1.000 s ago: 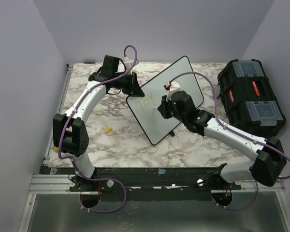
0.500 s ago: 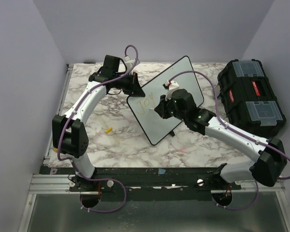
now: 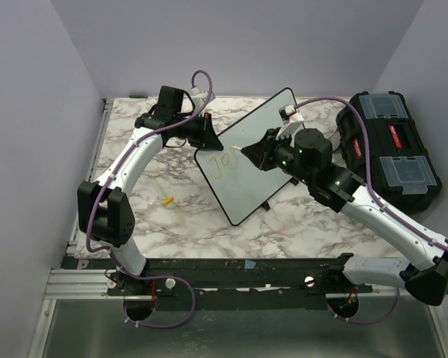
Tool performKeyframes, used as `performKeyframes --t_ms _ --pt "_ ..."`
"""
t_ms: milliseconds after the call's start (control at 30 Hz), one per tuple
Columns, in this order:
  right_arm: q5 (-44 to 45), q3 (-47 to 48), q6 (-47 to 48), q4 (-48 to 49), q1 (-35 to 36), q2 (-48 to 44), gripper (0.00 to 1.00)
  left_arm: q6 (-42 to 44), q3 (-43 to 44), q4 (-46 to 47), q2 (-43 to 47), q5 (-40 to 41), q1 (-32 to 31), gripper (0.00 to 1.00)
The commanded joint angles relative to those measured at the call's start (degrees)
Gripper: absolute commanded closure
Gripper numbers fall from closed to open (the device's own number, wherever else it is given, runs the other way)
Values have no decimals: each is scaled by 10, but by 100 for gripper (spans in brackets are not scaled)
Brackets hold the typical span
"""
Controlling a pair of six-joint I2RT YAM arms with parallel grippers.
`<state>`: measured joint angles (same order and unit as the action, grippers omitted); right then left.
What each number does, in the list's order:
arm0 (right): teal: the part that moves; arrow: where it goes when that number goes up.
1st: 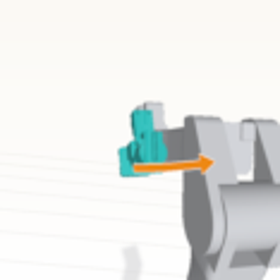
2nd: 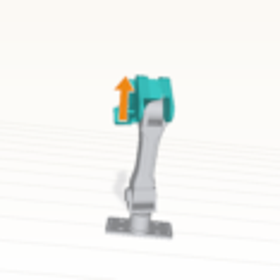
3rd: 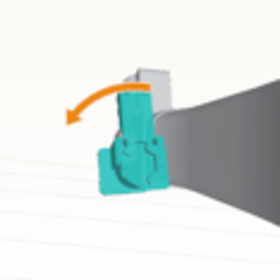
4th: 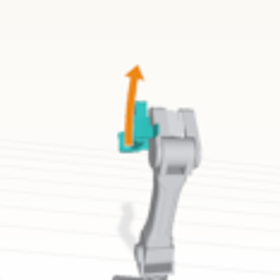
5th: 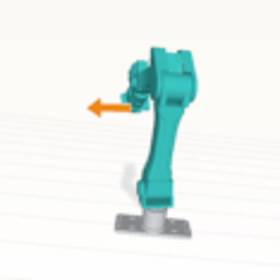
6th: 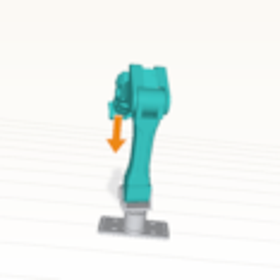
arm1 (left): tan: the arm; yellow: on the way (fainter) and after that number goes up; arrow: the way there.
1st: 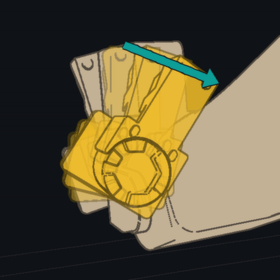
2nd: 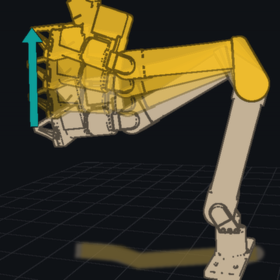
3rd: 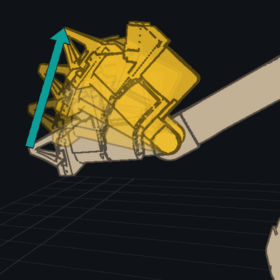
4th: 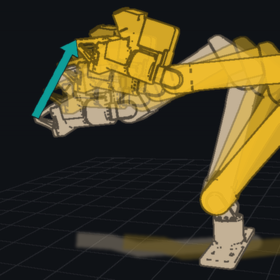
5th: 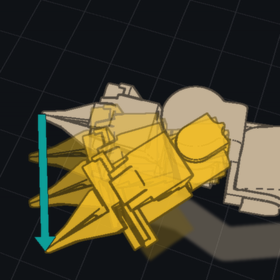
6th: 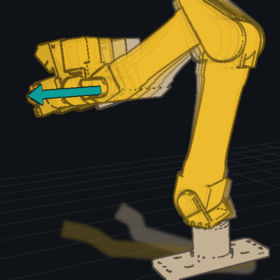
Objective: Write a sentence on the whiteboard
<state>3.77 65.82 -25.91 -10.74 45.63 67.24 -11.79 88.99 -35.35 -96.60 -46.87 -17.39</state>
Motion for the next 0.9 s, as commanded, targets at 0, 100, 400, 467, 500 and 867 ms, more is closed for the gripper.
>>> performKeyframes --t_ms 0,100,400,467,500,867 --pt "29 31 -52 13 -2 -12 99 12 -1 35 29 8 1 100" --pt "72 23 -45 10 -2 -19 99 11 0 36 25 9 0 100" --pt "73 21 -19 5 -3 -16 99 6 -3 46 19 2 -1 100" --pt "85 16 -9 6 -2 -16 99 6 0 46 18 0 -2 100" --pt "96 10 0 7 -2 -16 99 6 1 44 18 0 -2 100" --pt "164 16 92 -17 -30 30 99 12 -4 38 27 5 -2 100"
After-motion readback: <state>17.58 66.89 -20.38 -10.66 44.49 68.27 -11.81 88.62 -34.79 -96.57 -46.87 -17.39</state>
